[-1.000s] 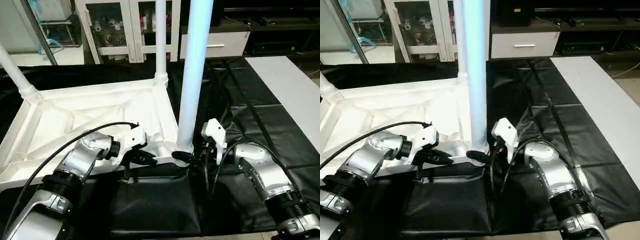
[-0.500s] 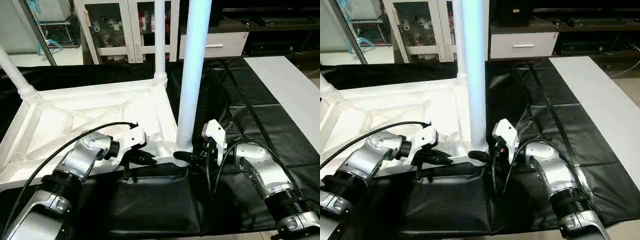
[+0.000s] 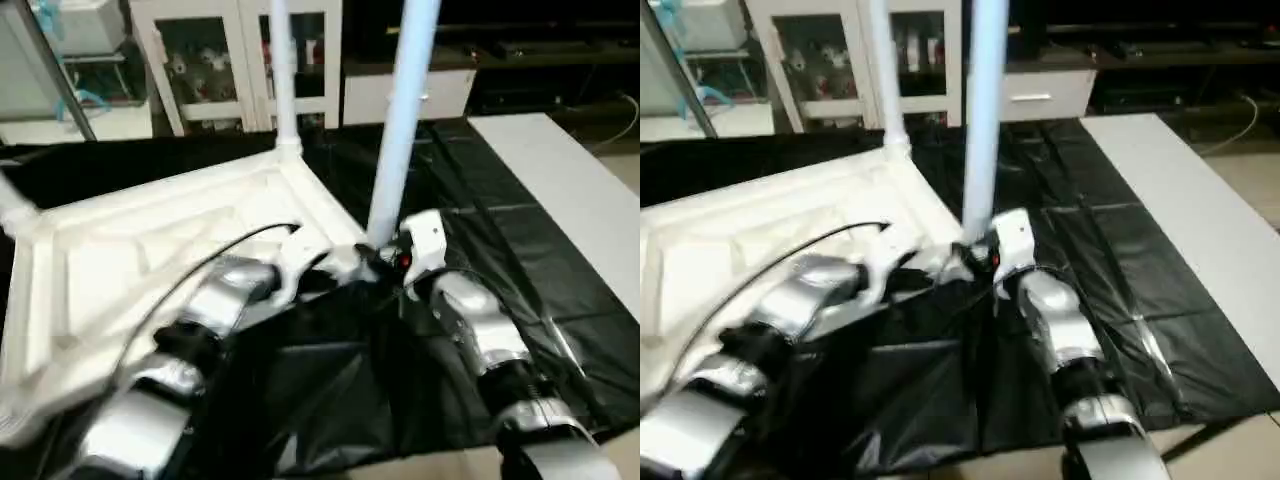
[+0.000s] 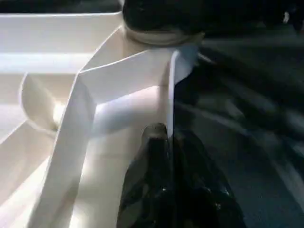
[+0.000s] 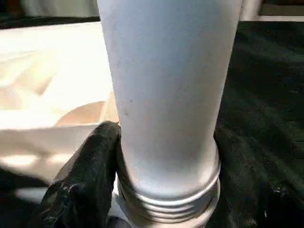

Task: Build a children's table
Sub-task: Rotate leg to tighten

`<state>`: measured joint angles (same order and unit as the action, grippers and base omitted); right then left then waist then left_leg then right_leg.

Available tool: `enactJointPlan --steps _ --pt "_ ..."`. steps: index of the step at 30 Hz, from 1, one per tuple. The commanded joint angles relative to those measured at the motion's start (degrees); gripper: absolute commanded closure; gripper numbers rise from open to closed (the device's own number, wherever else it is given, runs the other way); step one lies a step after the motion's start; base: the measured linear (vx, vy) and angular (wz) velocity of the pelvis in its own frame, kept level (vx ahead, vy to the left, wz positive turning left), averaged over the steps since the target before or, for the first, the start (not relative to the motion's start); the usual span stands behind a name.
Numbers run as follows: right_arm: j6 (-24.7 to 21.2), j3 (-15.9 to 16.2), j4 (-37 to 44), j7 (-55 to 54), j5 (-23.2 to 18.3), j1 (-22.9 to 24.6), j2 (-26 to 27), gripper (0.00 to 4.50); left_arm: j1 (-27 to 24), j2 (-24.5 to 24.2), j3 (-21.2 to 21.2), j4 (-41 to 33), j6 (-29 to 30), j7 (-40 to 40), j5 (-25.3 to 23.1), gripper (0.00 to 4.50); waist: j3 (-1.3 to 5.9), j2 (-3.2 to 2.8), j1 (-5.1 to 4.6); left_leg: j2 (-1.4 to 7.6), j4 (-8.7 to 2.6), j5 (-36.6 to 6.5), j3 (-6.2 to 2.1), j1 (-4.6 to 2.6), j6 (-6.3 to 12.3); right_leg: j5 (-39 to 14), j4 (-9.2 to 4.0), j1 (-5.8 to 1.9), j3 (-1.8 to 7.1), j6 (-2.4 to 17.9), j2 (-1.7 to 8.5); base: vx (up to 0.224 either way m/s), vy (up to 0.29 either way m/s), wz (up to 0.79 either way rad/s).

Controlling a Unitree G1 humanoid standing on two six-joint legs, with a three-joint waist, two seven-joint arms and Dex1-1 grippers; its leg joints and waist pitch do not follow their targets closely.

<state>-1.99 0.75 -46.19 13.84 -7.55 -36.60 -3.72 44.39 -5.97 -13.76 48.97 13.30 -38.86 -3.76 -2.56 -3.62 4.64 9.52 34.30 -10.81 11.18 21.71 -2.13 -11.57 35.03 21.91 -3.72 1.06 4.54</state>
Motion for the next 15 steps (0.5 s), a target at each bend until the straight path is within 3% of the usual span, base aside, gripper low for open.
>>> enactJointPlan --steps 1,3,4,6,8,10,12,15 --pt "1.0 -1.2 -6.0 -7.1 0.0 -1.7 3.0 1.84 2.2 3.0 4.6 3.6 -0.4 15.3 0.4 4.5 3.52 0.22 -0.2 3.7 -4.65 -14.0 -2.19 -1.35 -0.02 -12.2 -4.8 -1.75 2.79 12.1 5.05 0.0 0.0 0.0" --pt "2.2 -1.6 -7.4 -8.1 0.6 -2.8 4.1 1.84 2.9 3.6 4.8 4.9 -1.9 17.2 -0.3 4.5 3.51 0.36 -0.08 3.63 -4.53 -12.8 -2.1 -1.13 0.86 -10.7 -4.83 -1.85 2.77 12.2 5.0 0.0 0.0 0.0" --pt "3.1 -1.8 -8.3 -7.7 1.0 -3.6 5.0 1.84 3.3 4.0 5.0 5.6 -3.2 17.9 -0.5 4.5 3.57 0.87 0.0 3.63 -4.5 -12.1 -2.06 -0.98 1.37 -9.9 -4.79 -2.04 2.74 12.2 5.03 0.0 0.0 0.0" --pt "3.7 -1.8 -8.5 -7.2 1.2 -3.9 5.4 1.84 3.4 4.0 4.8 5.8 -3.8 17.3 -0.7 4.5 3.78 0.56 0.41 3.66 -4.19 -8.6 -2.04 -0.62 3.72 -5.5 -4.25 -2.21 2.67 12.6 5.13 0.0 0.0 0.0" --pt "4.9 -1.0 -8.1 -5.3 1.8 -3.9 5.4 1.84 3.1 3.5 4.4 5.5 -4.3 15.4 -0.6 4.5 3.89 0.83 0.47 3.66 -3.98 -7.0 -1.93 -0.56 5.32 -3.0 -3.94 -2.24 2.59 13.2 5.09 0.0 0.0 0.0" --pt "6.6 -0.4 -7.1 -1.6 0.9 -3.2 4.9 1.84 2.1 2.2 3.4 4.3 -5.2 11.4 -0.6 4.5 3.79 0.86 0.58 3.66 -3.93 -7.2 -1.86 -0.51 6.32 -4.5 -4.11 -2.21 2.53 13.5 5.25 0.0 0.0 0.0" --pt "7.7 -0.2 -5.7 0.5 0.7 -2.3 4.1 1.29 0.9 1.0 2.2 3.1 -5.7 7.7 -0.8 4.5 3.72 0.98 0.6 3.79 -4.02 -7.8 -1.89 -0.46 6.43 -6.3 -4.28 -2.21 2.55 13.1 5.34 0.0 0.0 0.0" --pt "8.6 -0.1 -2.6 4.3 0.6 -0.4 1.8 1.14 -1.3 -1.2 0.2 0.7 -6.0 1.1 -0.9 4.5 3.65 1.01 0.47 3.88 -4.08 -8.0 -1.93 -0.24 7.01 -6.3 -4.12 -2.29 2.52 12.9 5.25 0.0 0.0 0.0"
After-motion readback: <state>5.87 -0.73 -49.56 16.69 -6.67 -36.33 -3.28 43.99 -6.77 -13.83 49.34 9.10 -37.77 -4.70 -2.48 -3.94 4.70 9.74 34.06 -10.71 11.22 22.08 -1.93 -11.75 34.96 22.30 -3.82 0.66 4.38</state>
